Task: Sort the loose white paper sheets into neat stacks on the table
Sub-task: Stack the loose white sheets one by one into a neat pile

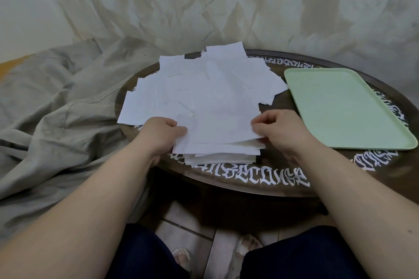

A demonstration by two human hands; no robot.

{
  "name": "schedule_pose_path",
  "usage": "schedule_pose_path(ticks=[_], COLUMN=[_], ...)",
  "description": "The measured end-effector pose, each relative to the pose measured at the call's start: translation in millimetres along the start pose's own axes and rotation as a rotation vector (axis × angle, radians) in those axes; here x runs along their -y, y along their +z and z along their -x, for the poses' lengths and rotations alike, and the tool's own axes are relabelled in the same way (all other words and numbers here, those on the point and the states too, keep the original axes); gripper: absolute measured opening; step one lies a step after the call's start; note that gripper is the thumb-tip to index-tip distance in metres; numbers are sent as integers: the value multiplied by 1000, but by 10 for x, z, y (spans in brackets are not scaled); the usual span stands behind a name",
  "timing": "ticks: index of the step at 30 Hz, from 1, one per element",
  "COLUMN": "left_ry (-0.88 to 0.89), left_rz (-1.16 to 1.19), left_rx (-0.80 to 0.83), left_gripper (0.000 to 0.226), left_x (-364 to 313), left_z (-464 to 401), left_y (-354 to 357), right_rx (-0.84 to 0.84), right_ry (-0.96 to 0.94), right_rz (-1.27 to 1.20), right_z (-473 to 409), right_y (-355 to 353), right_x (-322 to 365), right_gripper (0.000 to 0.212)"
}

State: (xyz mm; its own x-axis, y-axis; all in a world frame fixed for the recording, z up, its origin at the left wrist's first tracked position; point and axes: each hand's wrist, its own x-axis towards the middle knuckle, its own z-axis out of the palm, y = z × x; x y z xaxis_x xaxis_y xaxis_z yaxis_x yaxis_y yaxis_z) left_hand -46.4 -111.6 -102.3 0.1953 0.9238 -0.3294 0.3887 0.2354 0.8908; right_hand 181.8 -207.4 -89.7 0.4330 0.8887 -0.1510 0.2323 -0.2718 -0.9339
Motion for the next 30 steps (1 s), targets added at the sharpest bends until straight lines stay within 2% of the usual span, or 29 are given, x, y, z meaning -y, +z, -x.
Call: schedule_pose_path(ticks=[2,5,8,10,13,14,18,21,25,27,30], left_ry=[8,11,11,4,-34,-48,-24,46,153,213,258], left_rz=[-29,-22,-6,-17,28,57,55,-108,-160,-109,72], left_rx=[-5,-16,-17,-32,-47,-47,-7,-12,-61,-70,16], left_gripper=[13,10,13,10,16,19,32,30,27,15,13], left_x=[10,7,11,13,24,22,3,14,-31,-68,-96], left_z=[1,10,6,8,-11,-11,12,26,37,58,77], left_y=[-1,22,20,18,29,37,17,-4,-26,-33,-5], right_rx=[-31,31,105,146,175,160,115,142,146,119,36], right_ry=[-62,-143,-70,6,-24,-40,-54,-76,-63,-38,-8], right_rz=[9,-334,-602,-478,212,307,201,189,103,12,-78], right_z=[-17,-22,-24,-19,-24,-36,-54,-34,-19,-13,-61], right_y=[26,92,120,111,81,78,103,143,119,84,50], right_x=[64,269,318,196,-52,-83,-29,-17,-13,-9,-19], right_gripper=[17,21,22,21,17,15,15,14,13,14,29])
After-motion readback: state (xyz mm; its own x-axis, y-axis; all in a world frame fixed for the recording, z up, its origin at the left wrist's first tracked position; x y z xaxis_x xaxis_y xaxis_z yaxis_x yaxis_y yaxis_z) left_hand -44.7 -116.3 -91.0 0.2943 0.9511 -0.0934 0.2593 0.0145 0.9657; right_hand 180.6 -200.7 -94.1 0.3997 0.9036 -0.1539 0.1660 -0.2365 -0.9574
